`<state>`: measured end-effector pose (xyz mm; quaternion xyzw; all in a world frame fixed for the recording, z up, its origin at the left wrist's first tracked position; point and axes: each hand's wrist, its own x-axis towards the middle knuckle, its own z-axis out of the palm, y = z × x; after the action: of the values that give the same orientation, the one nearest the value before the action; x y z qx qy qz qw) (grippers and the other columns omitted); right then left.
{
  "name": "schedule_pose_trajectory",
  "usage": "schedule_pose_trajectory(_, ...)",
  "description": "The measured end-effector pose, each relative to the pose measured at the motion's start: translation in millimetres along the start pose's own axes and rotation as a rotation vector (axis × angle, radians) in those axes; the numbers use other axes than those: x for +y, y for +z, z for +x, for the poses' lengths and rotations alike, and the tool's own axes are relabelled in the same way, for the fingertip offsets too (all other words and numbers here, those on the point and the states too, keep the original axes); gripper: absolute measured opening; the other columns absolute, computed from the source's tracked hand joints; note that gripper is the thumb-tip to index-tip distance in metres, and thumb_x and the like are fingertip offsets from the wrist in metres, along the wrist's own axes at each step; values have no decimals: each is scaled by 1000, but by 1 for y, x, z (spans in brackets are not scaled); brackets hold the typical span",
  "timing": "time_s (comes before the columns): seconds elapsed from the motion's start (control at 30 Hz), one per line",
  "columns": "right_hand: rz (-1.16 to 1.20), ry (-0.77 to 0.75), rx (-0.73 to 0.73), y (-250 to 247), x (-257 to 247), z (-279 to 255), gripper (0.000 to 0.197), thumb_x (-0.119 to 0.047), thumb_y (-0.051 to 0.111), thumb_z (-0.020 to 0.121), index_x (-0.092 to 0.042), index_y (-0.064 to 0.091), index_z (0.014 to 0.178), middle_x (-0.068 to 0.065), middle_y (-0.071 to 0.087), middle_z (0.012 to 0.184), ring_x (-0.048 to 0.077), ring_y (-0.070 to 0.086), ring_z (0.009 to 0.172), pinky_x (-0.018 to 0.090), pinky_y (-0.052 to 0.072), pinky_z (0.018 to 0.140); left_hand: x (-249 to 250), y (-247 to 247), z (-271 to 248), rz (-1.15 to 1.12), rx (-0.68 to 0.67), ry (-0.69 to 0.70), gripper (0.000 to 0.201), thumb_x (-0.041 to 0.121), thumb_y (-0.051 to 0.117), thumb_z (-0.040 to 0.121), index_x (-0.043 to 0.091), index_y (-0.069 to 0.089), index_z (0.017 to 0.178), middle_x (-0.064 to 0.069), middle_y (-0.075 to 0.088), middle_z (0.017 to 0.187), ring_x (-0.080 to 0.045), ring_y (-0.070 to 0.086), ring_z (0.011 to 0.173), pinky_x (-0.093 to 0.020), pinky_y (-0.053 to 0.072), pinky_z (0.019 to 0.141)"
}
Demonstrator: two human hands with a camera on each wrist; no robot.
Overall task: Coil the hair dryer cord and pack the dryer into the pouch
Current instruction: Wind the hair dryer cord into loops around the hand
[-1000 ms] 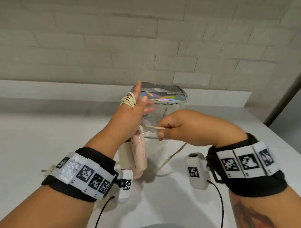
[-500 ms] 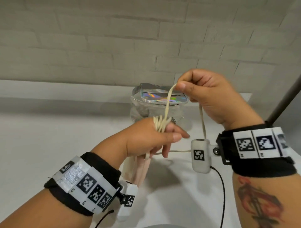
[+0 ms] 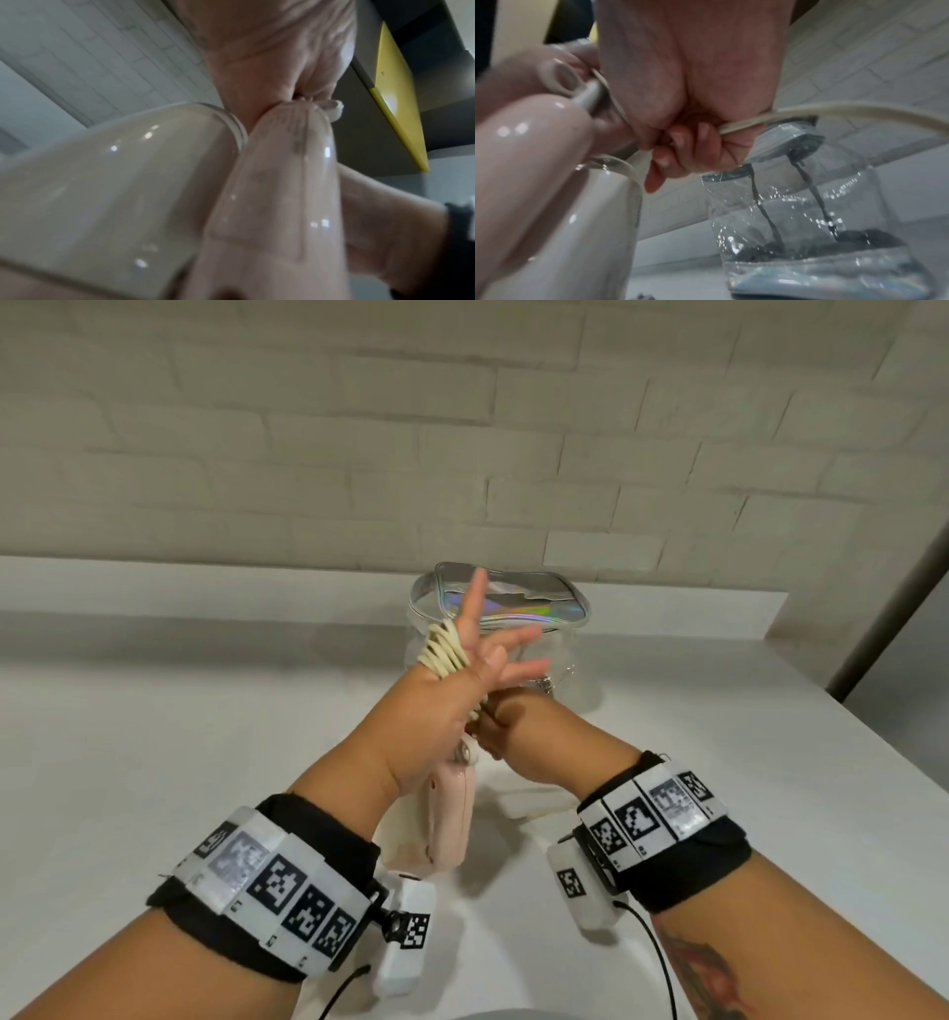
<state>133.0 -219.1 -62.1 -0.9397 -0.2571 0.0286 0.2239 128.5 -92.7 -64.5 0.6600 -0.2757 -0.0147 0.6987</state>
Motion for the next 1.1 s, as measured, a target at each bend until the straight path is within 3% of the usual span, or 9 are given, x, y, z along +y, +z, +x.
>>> schedule_pose_trajectory(0.1,-24,-7,-92,-1,5,2,27,-30,41,97,-20,64,87,-13,52,69,15,48,69,29,36,63,-5,-11,10,33,117,-5,65,32,35,102,36,-7,152,8,59,135,-8,62,117,-18,42,96)
schedule_pose_trajectory(0.2,-63,-31,-158,-15,8,-8,25,-37,46,94,-24,68,94,-9,55,70,14,50,69,32,43,68,-5,-24,17,99,213,-31,64,29,34,104,37,-8,151,10,62,133,-6,64,113,-17,46,80)
schedule_pose_trajectory(0.37,54,39,-125,-50,10,-27,17,-41,55,89,-33,69,85,-5,44,59,11,40,54,28,38,55,-6,-41,18,89,305,-70,64,28,36,104,39,-5,151,5,62,133,-9,67,109,-4,45,67)
schedule_pose_trajectory(0.5,92,-3,-39,-69,10,-36,16,-41,56,88,-34,68,80,2,40,58,12,36,54,29,34,55,-4,-40,18,112,310,-102,64,27,36,104,39,-6,151,6,61,134,-3,68,104,-1,45,66)
schedule_pose_trajectory(0.63,147,-79,118,-83,10,-42,16,-34,59,88,-24,70,82,14,60,74,23,51,67,35,42,65,-4,-38,19,193,295,-125,62,28,35,104,41,-2,151,10,64,129,-2,70,98,-9,45,60)
schedule_pose_trajectory(0.7,206,-116,204,-87,10,-41,16,-29,60,89,-20,71,81,15,63,78,17,52,67,30,40,65,-5,-37,18,222,298,-135,57,31,35,103,43,7,151,8,69,119,-8,72,92,-25,50,67)
schedule_pose_trajectory(0.8,252,-160,312,-89,10,-35,17,-28,60,90,-19,71,81,28,58,78,26,46,64,27,32,60,1,-28,12,309,218,-137,42,46,33,99,43,38,140,1,74,99,-16,72,77,-50,52,74)
schedule_pose_trajectory(0.93,384,-162,455,-87,10,-21,10,-24,63,87,-21,70,80,20,65,80,24,53,69,29,41,68,15,-11,3,325,1,-172,53,63,37,87,24,66,107,-5,71,72,-15,59,49,-28,46,62)
schedule_pose_trajectory(1.1,474,-134,478,-80,14,-9,14,-21,74,77,-12,65,72,-1,52,62,5,42,57,16,36,55,22,0,-4,251,-327,-280,28,28,55,91,4,69,89,-10,61,59,-15,45,37,-14,38,43)
